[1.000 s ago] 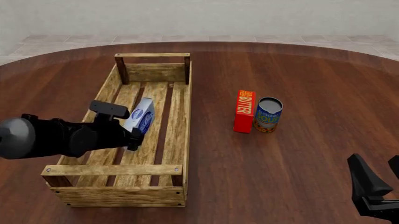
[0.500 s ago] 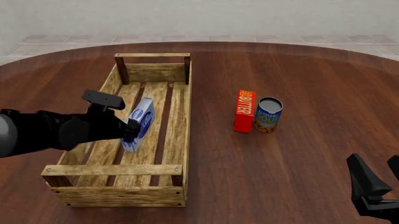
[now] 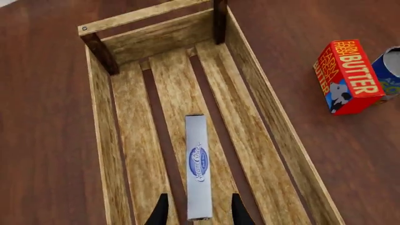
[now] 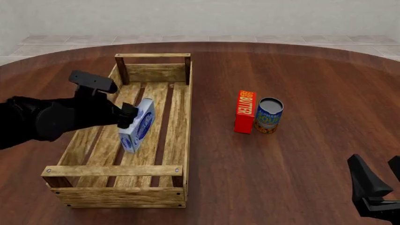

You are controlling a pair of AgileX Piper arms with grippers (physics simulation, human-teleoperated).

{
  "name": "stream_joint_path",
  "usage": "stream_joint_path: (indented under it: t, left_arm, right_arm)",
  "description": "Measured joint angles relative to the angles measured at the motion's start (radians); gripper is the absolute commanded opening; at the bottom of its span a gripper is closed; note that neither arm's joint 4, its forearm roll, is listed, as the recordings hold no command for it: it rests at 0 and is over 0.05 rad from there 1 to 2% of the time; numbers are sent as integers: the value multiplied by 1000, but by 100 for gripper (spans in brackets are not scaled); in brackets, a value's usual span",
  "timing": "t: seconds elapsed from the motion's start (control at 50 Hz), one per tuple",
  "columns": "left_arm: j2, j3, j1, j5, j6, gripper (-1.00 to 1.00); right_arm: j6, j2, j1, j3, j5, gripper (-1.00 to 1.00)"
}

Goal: Pick up the cream cheese and put it in the tray.

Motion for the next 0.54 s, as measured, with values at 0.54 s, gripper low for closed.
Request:
stream_joint_path:
  t: [0.54]
  left_arm:
    - [-243,76,25,-6,12,100]
  right_arm:
    - [-13,0,2,0,0,100]
